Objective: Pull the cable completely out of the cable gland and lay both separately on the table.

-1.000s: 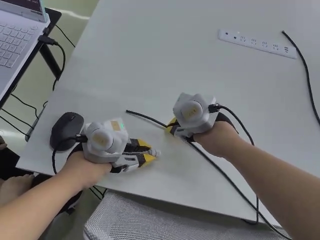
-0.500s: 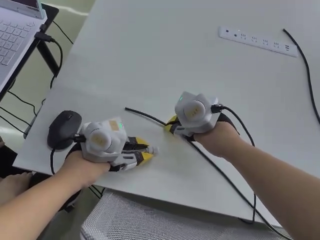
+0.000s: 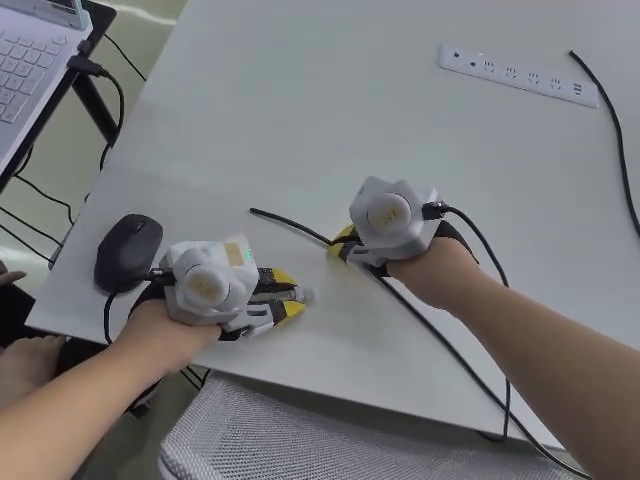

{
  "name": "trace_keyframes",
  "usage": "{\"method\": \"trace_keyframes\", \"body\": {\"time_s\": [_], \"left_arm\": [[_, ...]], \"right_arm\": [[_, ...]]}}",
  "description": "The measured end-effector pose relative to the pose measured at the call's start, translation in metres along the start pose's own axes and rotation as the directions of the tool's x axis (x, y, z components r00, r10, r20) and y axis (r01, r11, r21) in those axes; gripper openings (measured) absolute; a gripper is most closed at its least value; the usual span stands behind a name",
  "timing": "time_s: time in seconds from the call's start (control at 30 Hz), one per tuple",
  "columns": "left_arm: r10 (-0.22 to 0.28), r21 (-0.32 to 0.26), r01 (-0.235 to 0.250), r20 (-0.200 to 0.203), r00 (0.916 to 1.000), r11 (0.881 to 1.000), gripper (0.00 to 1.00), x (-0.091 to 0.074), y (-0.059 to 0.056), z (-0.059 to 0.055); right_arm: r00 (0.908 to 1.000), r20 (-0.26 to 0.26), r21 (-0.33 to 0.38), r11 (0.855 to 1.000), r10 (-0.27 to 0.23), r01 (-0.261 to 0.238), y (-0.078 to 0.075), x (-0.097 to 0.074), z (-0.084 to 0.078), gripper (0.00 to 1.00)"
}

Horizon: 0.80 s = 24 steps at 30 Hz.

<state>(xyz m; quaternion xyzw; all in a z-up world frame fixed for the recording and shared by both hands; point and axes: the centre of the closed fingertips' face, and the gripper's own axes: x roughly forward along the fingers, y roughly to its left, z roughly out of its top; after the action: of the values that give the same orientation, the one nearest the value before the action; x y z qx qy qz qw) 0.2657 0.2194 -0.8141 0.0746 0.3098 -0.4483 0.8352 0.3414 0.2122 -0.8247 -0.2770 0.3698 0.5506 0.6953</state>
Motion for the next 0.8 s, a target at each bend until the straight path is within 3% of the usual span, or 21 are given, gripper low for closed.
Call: {"method": "trace_keyframes", "body": {"time_s": [0.5,0.8], "left_arm": [[0.003,-0.034,-0.002,0.013,0.9999,0.999,0.19,-0.001,0.002,0.001],[0.023,-0.044,-0.022,0.004,0.9997,0.999,0.23,-0.001,0.006,0.000]], "right_arm": [[0.9998,0.015,0.012,1.000,-0.010,0.009,0.000,-0.001,0.002,0.10],[0.9972,0.067,0.052,0.998,-0.032,0.029,-0.006,-0.026,0.009,0.17]]}}
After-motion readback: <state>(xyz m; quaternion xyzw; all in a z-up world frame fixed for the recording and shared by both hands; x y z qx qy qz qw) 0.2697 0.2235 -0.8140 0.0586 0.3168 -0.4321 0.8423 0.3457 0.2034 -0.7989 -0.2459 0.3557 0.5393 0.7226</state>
